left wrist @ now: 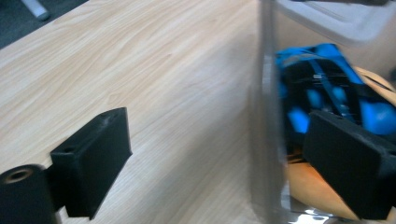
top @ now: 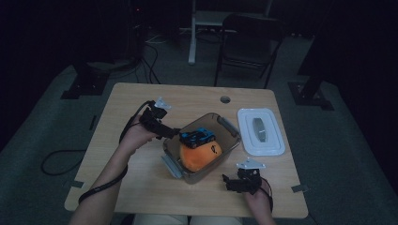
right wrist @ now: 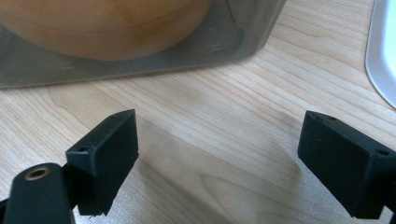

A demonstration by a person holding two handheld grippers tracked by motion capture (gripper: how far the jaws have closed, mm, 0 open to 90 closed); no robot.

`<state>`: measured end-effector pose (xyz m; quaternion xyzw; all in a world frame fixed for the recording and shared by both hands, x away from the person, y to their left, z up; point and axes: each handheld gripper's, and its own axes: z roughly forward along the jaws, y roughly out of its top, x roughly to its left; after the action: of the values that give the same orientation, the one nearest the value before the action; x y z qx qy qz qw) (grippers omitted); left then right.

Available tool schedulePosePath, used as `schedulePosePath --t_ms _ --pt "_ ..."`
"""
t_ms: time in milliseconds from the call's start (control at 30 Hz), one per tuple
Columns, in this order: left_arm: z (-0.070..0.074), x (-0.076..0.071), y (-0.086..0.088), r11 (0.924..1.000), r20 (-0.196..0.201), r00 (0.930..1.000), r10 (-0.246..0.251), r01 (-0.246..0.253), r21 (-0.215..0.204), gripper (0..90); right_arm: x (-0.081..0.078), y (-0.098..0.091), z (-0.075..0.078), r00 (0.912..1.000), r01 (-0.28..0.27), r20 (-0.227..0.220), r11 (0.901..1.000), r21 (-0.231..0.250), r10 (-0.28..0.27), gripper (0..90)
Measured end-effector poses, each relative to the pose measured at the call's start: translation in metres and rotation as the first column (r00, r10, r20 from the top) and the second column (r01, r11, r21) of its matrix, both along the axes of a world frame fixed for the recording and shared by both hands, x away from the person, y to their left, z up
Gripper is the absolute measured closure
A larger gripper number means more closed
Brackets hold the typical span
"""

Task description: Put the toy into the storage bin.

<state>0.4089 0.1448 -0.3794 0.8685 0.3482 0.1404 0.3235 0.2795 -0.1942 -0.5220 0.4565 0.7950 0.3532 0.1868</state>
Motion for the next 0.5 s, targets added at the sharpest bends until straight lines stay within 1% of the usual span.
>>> schedulePosePath --t_ms 33,67,100,167,200,233,267,300,333,367,400,433,467,500 --pt "-0.002 0.003 0.004 0.9997 -0.013 0.9996 0.023 -0.023 0.001 0.4 0.0 0.0 0.0 1.0 0.001 -0.001 1.0 -0.001 -0.001 12.0" --pt "-0.004 0.005 0.008 0.9994 -0.01 0.9993 0.036 -0.036 -0.003 0.4 0.0 0.0 0.0 1.0 0.0 -0.001 1.0 -0.001 0.0 12.1" --pt "-0.007 0.007 0.012 0.9988 -0.019 0.9987 0.048 -0.048 -0.008 0.4 0.0 0.0 0.0 1.0 0.0 -0.001 1.0 0.0 0.0 12.0" --pt "-0.014 0.012 0.019 0.9959 -0.009 0.996 0.089 -0.089 -0.013 0.4 0.0 0.0 0.0 1.0 0.0 -0.001 1.0 0.001 0.0 12.0" --pt "-0.018 0.014 0.023 0.9947 -0.017 0.995 0.098 -0.099 -0.027 0.4 0.0 0.0 0.0 1.0 0.0 0.0 1.0 0.003 0.0 12.1" --pt "-0.021 0.016 0.025 0.9931 -0.023 0.9934 0.112 -0.113 -0.033 0.4 0.0 0.0 0.0 1.0 0.0 -0.001 1.0 0.0 0.0 12.1" --pt "-0.025 0.018 0.028 0.9912 -0.019 0.9917 0.127 -0.128 -0.034 0.4 0.0 0.0 0.0 1.0 0.0 -0.001 1.0 0.0 0.0 12.0" --pt "-0.03 0.02 0.03 0.9906 -0.023 0.9909 0.133 -0.133 -0.029 0.4 0.0 0.0 0.0 1.0 -0.001 0.0 1.0 0.0 0.001 12.0" --pt "-0.036 0.021 0.032 0.9893 -0.035 0.9894 0.141 -0.142 -0.034 0.5 0.0 0.0 0.0 1.0 -0.001 0.0 1.0 -0.001 0.001 12.0" --pt "-0.042 0.023 0.033 0.9895 -0.047 0.9892 0.139 -0.141 -0.033 0.4 0.0 0.0 0.0 1.0 0.0 0.0 1.0 -0.003 0.0 12.0" --pt "-0.048 0.025 0.034 0.9882 -0.057 0.9868 0.152 -0.153 -0.012 0.4 0.0 0.001 0.0 1.0 0.0 0.0 1.0 -0.007 0.0 12.0" --pt "-0.054 0.026 0.035 0.9875 -0.057 0.9858 0.158 -0.158 0.007 0.4 0.0 0.001 0.0 1.0 -0.001 0.002 1.0 -0.008 0.001 12.1" --pt "-0.061 0.027 0.035 0.9875 -0.066 0.9853 0.158 -0.157 0.009 0.5 0.0 0.001 0.0 1.0 -0.001 0.001 1.0 -0.009 0.001 12.0" --pt "-0.066 0.028 0.036 0.9868 -0.083 0.9833 0.162 -0.162 0.011 0.4 0.0 0.001 0.0 1.0 -0.001 0.001 1.0 -0.009 0.001 12.0"
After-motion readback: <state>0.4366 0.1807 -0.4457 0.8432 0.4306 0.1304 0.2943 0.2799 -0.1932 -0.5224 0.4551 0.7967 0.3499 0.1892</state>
